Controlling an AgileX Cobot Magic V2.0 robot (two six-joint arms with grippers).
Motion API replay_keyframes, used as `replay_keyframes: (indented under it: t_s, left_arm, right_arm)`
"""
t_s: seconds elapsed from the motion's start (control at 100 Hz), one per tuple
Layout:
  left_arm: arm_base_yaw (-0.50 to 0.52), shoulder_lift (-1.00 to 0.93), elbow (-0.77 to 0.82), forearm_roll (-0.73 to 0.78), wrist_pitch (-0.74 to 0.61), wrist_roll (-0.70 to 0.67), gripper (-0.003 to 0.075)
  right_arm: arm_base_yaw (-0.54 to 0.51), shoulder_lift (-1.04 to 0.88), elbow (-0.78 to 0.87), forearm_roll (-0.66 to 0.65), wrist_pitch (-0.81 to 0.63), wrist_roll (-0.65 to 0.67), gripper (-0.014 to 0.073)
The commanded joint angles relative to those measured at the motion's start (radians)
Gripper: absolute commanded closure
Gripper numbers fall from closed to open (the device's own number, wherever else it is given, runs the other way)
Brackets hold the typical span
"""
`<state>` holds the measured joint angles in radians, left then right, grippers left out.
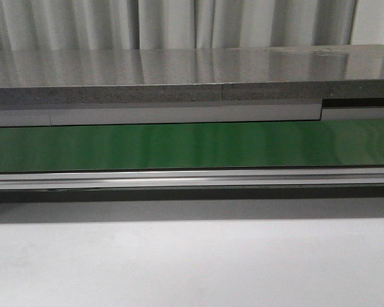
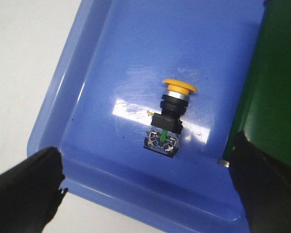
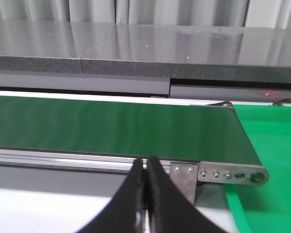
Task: Move button from left to right
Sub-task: 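Lower the open left gripper around the yellow-capped push-button switch, then close the left gripper on the switch and lift it from the tray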
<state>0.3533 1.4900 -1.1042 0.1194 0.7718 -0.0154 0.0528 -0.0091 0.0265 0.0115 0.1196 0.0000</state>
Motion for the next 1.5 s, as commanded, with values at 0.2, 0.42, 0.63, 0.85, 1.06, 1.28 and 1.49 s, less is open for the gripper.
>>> replay_keyframes:
  t_s: [0.2, 0.42, 0.63, 0.85, 1.06, 1.28, 1.49]
  left_arm:
    - [0.003, 0.127, -0.087, -0.005, -0.057, 0.004, 0.0050]
    - [0.003, 0.208, -0.098, -0.005, -0.081, 0.004, 0.0050]
    - [0.003, 0.262, -0.098, 0.007, -0.099, 0.004, 0.0050]
    - [0.003, 0.315, -0.098, 0.007, -0.106, 0.004, 0.0050]
    - [0.003, 0.356, -0.098, 0.007, -0.118, 0.004, 0.0050]
    - [0.003, 0.399, -0.098, 0.007, -0.132, 0.004, 0.0148]
    - [0.003, 0.403, -0.103, 0.007, -0.141, 0.004, 0.0409]
  right_arm:
    - [-0.007, -0.016, -0.018, -0.003, -0.085, 0.000, 0.0662]
    - [-0.007, -0.016, -0.018, -0.003, -0.085, 0.000, 0.0662]
    - [-0.007, -0.016, -0.018, -0.003, -0.085, 0.000, 0.0662]
    - [-0.007, -0.016, -0.018, -0.003, -0.085, 0.000, 0.0662]
    - [-0.007, -0.016, -0.018, -0.003, -0.085, 0.000, 0.0662]
    - [-0.007, -0.016, -0.018, -0.003, -0.085, 0.000, 0.0662]
    - [-0.007, -0.016, -0.018, -0.003, -0.085, 0.000, 0.0662]
